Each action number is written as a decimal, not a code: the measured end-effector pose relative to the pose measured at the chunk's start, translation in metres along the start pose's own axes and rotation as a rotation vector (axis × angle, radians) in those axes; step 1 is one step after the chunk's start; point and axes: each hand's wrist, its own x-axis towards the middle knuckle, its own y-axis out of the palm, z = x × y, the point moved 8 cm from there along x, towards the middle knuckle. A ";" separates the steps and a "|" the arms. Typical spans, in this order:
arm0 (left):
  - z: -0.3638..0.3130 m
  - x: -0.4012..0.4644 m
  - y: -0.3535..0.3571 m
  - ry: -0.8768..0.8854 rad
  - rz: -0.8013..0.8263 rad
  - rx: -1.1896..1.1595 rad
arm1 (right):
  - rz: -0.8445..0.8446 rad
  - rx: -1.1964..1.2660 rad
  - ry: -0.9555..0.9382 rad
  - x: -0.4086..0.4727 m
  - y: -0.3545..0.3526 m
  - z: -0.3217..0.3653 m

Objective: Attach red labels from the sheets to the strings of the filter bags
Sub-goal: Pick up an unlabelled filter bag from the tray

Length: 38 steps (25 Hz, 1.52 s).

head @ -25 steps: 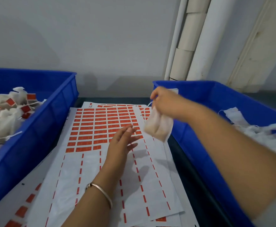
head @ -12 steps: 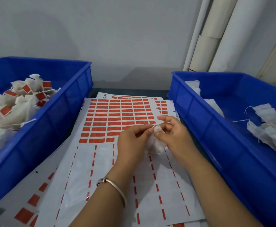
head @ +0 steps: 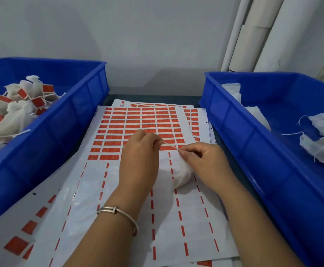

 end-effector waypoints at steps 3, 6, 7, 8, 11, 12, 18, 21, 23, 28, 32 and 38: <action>0.007 0.001 -0.009 -0.069 -0.093 -0.032 | 0.030 0.072 0.047 0.003 0.003 -0.006; 0.014 0.000 -0.016 -0.144 -0.153 -0.092 | 0.160 0.175 0.130 0.001 0.018 -0.012; 0.017 0.000 -0.017 -0.172 -0.162 -0.115 | 0.211 0.157 0.121 -0.001 0.023 -0.011; 0.020 0.000 -0.018 -0.206 -0.178 -0.144 | 0.252 0.121 0.095 -0.003 0.025 -0.010; 0.033 0.003 -0.026 -0.342 -0.254 -0.242 | 0.377 0.037 0.062 -0.012 0.025 0.000; 0.037 0.003 -0.027 -0.374 -0.270 -0.260 | 0.422 0.009 0.063 -0.013 0.025 -0.003; 0.049 0.004 -0.014 -0.452 -0.185 -0.236 | 0.375 0.184 0.150 -0.012 0.022 -0.008; 0.046 0.005 0.003 -0.423 0.011 -0.166 | 0.337 0.849 0.220 -0.005 0.020 -0.002; 0.034 0.002 0.022 -0.332 0.230 -0.132 | 0.241 1.048 0.194 0.001 0.010 -0.005; -0.007 -0.016 0.049 0.033 0.686 0.003 | -0.017 0.293 0.172 0.002 -0.001 -0.025; -0.024 -0.022 0.037 0.172 0.611 -0.138 | 0.011 0.087 0.057 0.000 0.005 -0.017; -0.032 -0.017 0.023 0.232 0.441 -0.301 | 0.210 -0.017 -0.005 -0.003 0.023 -0.009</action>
